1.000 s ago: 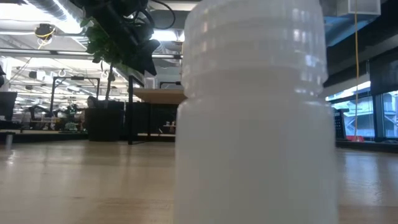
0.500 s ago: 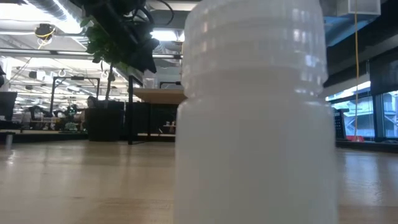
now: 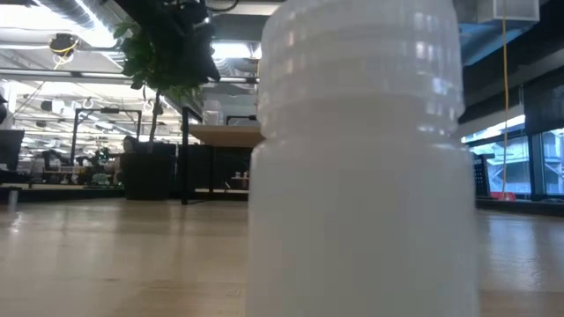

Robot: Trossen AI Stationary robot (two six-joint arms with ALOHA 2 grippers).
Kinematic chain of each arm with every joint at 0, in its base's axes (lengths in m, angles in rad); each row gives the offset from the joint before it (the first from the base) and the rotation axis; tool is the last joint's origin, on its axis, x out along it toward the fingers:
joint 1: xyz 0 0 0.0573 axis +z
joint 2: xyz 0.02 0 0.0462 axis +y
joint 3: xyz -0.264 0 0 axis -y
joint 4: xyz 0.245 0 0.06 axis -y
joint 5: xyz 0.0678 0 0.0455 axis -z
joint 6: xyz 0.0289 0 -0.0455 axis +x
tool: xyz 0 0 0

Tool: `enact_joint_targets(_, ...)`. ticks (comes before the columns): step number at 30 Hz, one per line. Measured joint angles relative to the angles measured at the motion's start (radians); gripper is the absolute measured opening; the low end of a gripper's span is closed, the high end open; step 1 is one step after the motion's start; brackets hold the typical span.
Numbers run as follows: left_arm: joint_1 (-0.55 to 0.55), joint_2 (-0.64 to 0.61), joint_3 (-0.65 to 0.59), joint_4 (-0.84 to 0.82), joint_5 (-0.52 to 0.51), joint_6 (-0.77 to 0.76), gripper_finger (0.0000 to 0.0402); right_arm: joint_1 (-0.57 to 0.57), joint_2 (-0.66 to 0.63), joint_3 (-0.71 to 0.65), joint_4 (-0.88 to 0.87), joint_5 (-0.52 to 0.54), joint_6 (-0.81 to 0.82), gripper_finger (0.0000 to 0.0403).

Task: Pick and place medicine bottles onto shelf by color
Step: Put the middle right transparent pill bottle on the shelf aligned with the other transparent pill bottle

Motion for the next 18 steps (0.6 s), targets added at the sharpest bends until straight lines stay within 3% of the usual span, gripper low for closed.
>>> enact_joint_targets(11, -0.204, -0.014, 0.001, -0.138, 0.021, -0.005, 0.0215, 0.000, 0.000, 0.000, 0.000, 0.000, 0.000, 0.0236)
enact_joint_targets(18, -0.206, 0.012, 0.000, -0.184, 0.004, -0.005, 0.0205, 0.000, 0.000, 0.000, 0.000, 0.000, 0.000, 0.0236)
